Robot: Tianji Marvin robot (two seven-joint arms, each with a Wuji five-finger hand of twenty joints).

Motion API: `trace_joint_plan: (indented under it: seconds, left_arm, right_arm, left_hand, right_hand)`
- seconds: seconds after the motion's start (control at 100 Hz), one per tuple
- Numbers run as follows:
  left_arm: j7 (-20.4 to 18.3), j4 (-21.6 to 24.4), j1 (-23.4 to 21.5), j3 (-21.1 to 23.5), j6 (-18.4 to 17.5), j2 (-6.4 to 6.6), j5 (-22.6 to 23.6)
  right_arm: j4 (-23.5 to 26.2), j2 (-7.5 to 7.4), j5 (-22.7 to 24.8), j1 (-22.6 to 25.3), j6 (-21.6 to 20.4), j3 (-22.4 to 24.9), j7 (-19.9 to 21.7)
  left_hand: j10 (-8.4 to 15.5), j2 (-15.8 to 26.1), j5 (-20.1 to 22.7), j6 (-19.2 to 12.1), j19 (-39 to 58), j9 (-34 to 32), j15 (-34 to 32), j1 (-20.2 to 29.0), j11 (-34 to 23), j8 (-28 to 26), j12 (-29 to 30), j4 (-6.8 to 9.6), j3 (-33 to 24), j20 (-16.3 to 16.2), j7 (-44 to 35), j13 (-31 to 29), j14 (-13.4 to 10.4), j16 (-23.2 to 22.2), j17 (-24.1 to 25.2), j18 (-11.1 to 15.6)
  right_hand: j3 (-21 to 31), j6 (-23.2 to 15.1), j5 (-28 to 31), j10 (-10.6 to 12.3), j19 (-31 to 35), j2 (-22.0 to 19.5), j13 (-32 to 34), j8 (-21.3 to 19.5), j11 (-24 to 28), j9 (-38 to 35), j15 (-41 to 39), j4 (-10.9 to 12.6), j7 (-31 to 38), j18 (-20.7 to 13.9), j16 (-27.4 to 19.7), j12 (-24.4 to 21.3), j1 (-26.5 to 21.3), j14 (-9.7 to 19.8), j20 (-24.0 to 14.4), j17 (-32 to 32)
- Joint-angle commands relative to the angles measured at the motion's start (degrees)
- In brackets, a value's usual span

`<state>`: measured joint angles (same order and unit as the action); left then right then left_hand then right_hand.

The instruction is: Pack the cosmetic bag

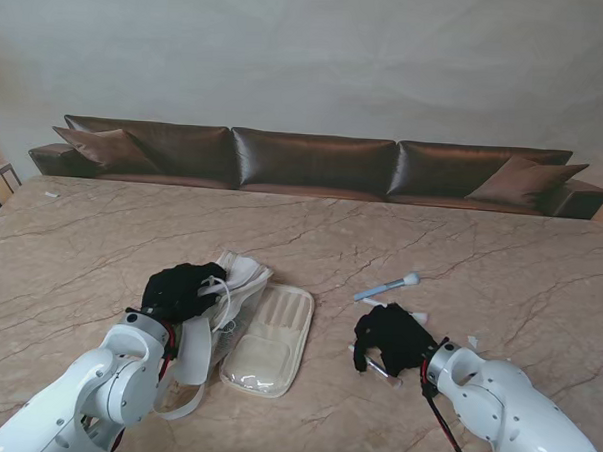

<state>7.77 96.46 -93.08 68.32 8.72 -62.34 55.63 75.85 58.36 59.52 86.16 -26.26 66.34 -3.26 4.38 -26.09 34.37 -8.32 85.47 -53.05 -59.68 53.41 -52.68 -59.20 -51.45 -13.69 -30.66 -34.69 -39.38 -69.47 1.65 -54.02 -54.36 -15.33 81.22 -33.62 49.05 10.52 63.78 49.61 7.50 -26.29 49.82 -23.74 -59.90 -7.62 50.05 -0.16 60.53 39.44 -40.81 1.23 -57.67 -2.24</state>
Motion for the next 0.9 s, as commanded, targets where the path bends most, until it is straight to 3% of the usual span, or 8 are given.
trace_joint_plan:
  seconds: [0.0, 0.09, 0.15, 0.27, 0.41, 0.62, 0.69, 0.89]
  left_arm:
    - [0.1, 0.1, -0.8, -0.1, -0.2, -0.22, -0.2]
    - [0.1, 0.2, -0.9, 0.0, -0.1, -0.21, -0.2]
    - [0.0, 0.3, -0.9, 0.0, -0.1, -0.21, -0.2]
    - [0.1, 0.3, -1.1, 0.0, 0.2, -0.26, -0.3]
    - [0.1, 0.3, -1.3, -0.1, 0.2, -0.25, -0.3]
    - [-0.1, 0.4, -1.5, 0.2, -0.1, -0.20, -0.3]
    - [-0.2, 0.4, -1.3, 0.2, 0.0, -0.20, -0.3]
    - [-0.2, 0.4, -1.3, 0.1, 0.0, -0.21, -0.3]
  right_arm:
    - [-0.1, -0.16, 0.2, 0.3, -0.1, 0.0, -0.2]
    - [0.2, -0.37, 1.6, 0.5, 0.1, 0.2, -0.5]
    - [0.0, -0.24, 1.5, 0.6, 0.5, 0.2, -1.3]
    - [-0.7, 0.00, 1.1, 0.0, 1.1, -0.5, -2.9]
    - [-1.7, -0.06, 1.6, -1.6, 1.1, -2.0, -3.6]
    - [-4.0, 0.25, 1.7, -4.2, 2.4, -5.8, -7.3]
    - [-5.3, 0.56, 1.0, -5.3, 3.5, -7.7, -8.9]
    - [-8.8, 1.58, -0.6, -8.9, 7.4, -13.5, -13.9]
  left_hand:
    - [10.0, 8.5, 5.8, -6.4, 0.3, -0.1, -1.2, 9.4, -1.9, -2.8, -0.1, 3.01, -7.3, -0.2, -25.6, -1.9, -4.2, -1.6, -0.7, -0.8]
    - [10.0, 8.5, 5.8, -6.4, 0.3, -0.1, -1.1, 9.5, -1.9, -2.7, 0.0, 2.99, -7.4, -0.2, -25.7, -1.9, -4.2, -1.5, -0.6, -0.9]
    - [10.1, 8.6, 5.7, -6.4, 0.1, 0.0, -1.1, 9.5, -2.0, -2.6, 0.0, 2.97, -7.3, -0.1, -25.8, -1.9, -4.2, -1.5, -0.5, -0.8]
    - [10.1, 8.6, 5.7, -6.4, 0.0, 0.0, -1.0, 9.4, -2.0, -2.4, 0.1, 2.95, -7.3, -0.1, -25.9, -1.8, -4.2, -1.5, -0.6, -0.8]
    - [10.1, 8.6, 5.6, -6.4, 0.0, 0.0, -0.9, 9.5, -2.0, -2.2, 0.1, 2.95, -7.3, 0.0, -26.0, -1.8, -4.1, -1.4, -0.7, -0.8]
    - [10.2, 8.7, 5.5, -6.4, -0.1, 0.1, -0.8, 9.5, -2.1, -2.0, 0.1, 2.95, -7.2, 0.0, -26.1, -1.6, -4.2, -1.4, -0.5, -0.9]
    - [10.2, 8.7, 5.5, -6.4, -0.1, 0.1, -0.7, 9.5, -2.1, -1.9, 0.2, 2.97, -7.1, 0.1, -26.1, -1.6, -4.2, -1.4, -0.5, -0.9]
    - [10.2, 8.7, 5.4, -6.4, -0.2, 0.1, -0.7, 9.6, -2.1, -1.7, 0.2, 2.97, -7.0, 0.1, -26.2, -1.6, -4.0, -1.4, -0.4, -1.0]
  right_hand:
    - [3.2, -0.7, 1.5, 1.1, 1.0, 4.0, -1.0, 1.1, 1.7, 1.4, -0.9, 0.1, 0.4, -1.0, -0.1, -0.2, 3.2, 2.2, -0.2, -0.7]
    - [-0.3, 0.2, 1.5, 0.8, 1.3, 10.0, -0.9, 1.4, 1.5, 1.5, -0.9, -2.0, 0.4, -0.8, 0.0, -0.2, 9.2, 2.0, -0.3, -0.4]
    - [-1.5, 0.7, 2.7, -0.3, 2.0, 13.2, 0.3, 8.7, 0.4, -0.2, -0.8, -9.8, 3.2, -0.1, 0.2, -0.9, 10.8, 1.0, -0.4, 0.6]
    - [-3.2, 0.5, 4.5, -1.4, 3.3, 18.5, 1.6, 12.2, -0.5, -2.3, -0.6, -16.2, 6.4, 0.6, 0.2, -1.7, 15.2, 0.2, -0.3, 1.6]
    - [-3.5, -0.1, 6.6, -1.7, 5.1, 21.3, 2.5, 14.0, -0.9, -4.7, -0.6, -19.4, 9.2, 0.8, 0.4, -2.1, 19.2, -0.4, -0.6, 2.6]
    - [-4.6, 0.3, 6.8, -2.1, 6.1, 19.9, 3.3, 14.5, -1.1, -6.2, -0.6, -20.7, 9.7, 1.3, 0.6, -2.1, 24.4, -0.7, -1.0, 3.3]
    - [-6.1, 0.4, 7.0, -2.4, 7.2, 18.4, 3.6, 15.4, -1.3, -6.8, -0.5, -20.7, 11.2, 1.2, 0.7, -1.9, 23.0, -0.8, -1.8, 3.6]
    - [-11.2, 1.8, 8.7, -2.8, 8.2, 4.1, 8.4, 17.4, -1.8, -11.6, 0.1, -17.8, 13.1, 2.2, 1.5, -1.7, 24.2, -1.5, -2.9, 6.2]
